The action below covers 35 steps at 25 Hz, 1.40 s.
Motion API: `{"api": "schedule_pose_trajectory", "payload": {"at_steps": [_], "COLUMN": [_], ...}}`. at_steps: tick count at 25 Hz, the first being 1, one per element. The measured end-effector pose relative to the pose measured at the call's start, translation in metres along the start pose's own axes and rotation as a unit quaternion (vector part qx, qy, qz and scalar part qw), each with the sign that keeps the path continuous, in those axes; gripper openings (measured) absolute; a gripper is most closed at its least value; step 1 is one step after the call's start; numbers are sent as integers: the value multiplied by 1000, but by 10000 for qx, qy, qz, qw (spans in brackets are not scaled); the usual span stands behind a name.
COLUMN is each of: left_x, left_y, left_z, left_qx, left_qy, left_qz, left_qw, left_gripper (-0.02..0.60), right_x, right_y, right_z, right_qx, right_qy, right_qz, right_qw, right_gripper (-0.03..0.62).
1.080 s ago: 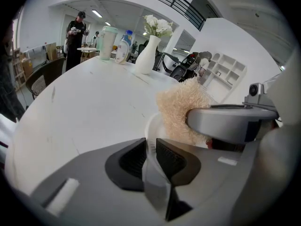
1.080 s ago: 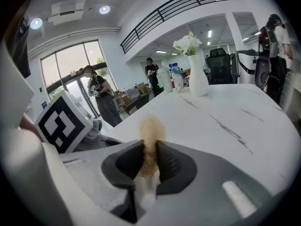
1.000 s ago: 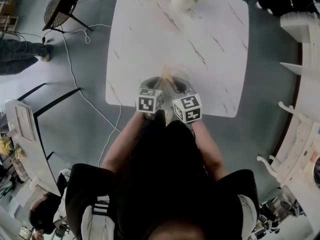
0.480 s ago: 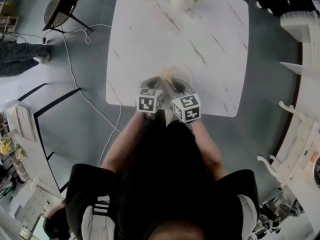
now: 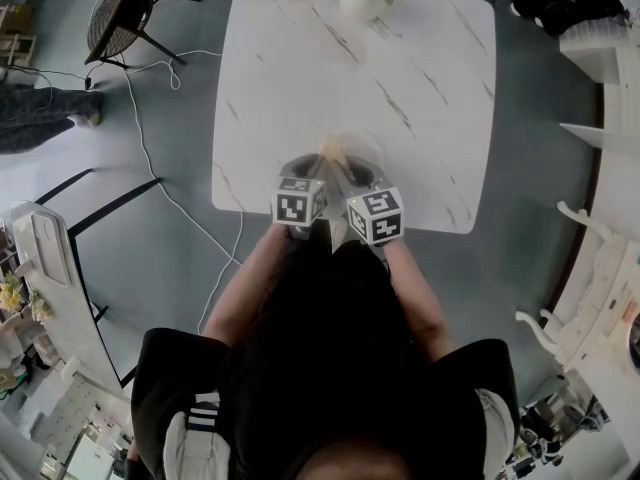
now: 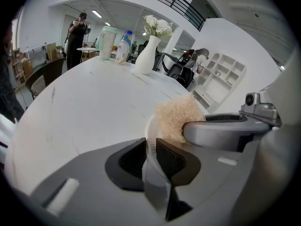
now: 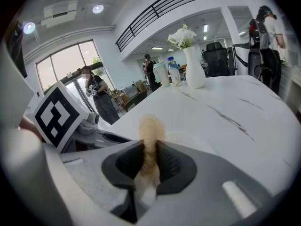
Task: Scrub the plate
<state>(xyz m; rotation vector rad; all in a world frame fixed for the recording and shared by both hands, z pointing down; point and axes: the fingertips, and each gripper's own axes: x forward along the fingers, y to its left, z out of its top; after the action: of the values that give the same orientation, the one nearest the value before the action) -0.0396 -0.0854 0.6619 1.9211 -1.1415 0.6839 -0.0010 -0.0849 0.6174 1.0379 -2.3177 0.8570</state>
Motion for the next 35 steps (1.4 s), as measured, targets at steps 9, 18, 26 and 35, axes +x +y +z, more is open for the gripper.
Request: {"api": "schedule_pose_trajectory", "payload": {"at_steps": [9, 18, 26, 35], "left_x": [0, 1, 0, 1], "left_y": [0, 0, -2, -1], "left_z": [0, 1, 4, 0], "left_qx": [-14, 9, 10, 55], "left_qy": [34, -26, -70, -47], "left_qz": [-12, -19, -32, -4], "left_qw": [10000, 10000, 10000, 10000], "left_gripper": [74, 74, 74, 74], "right_x": [-4, -11, -22, -36], "right_y": [-7, -15, -33, -53], "right_z": [-3, -10, -13, -18], "right_qx": [71, 117, 293, 449], "right_qy": [23, 57, 31, -12], "right_qz": [-71, -166, -390, -623], "right_qw": [9999, 9998, 9988, 9970], "right_gripper": [67, 67, 67, 67]}}
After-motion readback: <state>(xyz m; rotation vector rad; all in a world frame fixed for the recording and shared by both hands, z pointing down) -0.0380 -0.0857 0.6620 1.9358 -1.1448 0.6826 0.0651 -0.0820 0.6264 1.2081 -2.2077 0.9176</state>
